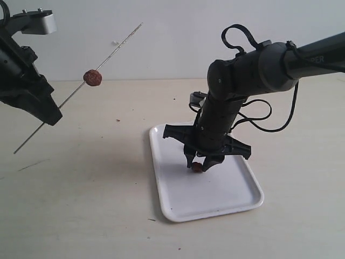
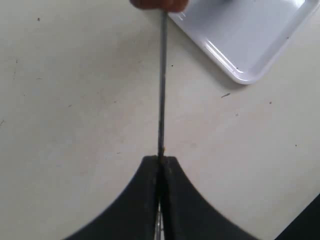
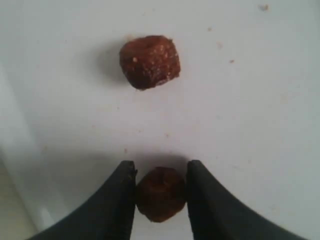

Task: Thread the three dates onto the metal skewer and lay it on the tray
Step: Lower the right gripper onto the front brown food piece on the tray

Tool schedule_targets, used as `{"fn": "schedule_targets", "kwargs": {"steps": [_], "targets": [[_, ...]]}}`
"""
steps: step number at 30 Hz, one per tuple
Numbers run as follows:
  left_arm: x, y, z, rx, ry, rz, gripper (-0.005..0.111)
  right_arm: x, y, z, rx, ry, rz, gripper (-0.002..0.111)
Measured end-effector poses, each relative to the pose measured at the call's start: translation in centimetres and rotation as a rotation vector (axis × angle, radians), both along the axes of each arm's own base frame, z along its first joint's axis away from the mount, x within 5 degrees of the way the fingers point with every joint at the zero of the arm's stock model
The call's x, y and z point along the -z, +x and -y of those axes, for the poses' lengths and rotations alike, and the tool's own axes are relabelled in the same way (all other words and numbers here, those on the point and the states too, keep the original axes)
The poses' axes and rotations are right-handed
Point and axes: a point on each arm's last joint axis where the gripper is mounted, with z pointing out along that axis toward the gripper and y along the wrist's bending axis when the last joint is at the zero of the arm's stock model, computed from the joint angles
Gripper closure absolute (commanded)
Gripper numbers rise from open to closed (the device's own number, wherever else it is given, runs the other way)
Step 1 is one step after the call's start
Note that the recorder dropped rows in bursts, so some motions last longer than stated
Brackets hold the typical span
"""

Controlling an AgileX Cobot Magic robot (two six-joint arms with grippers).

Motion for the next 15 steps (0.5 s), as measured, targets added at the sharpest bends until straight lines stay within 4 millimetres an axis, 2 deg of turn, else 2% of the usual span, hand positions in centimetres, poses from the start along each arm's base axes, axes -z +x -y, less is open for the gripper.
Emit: {"fn": "schedule_targets", "kwargs": {"steps": [3,7,15], "targets": [[0.00,0.00,0.00,0.002,0.000,0.001,0.107,0.00,-0.02,0.00,-0.002,-0.001,-0.002,0.073],[0.00,0.00,0.00,0.002,0.000,0.001,0.107,0.16,-0.02,0.00,-0.001,-0.001,-0.005,0.064],[0.00,0.00,0.00,0.002,0.000,0.001,0.107,0.49,0.02,-0.16,-0.003,0.011,-0.015,0.065]]}}
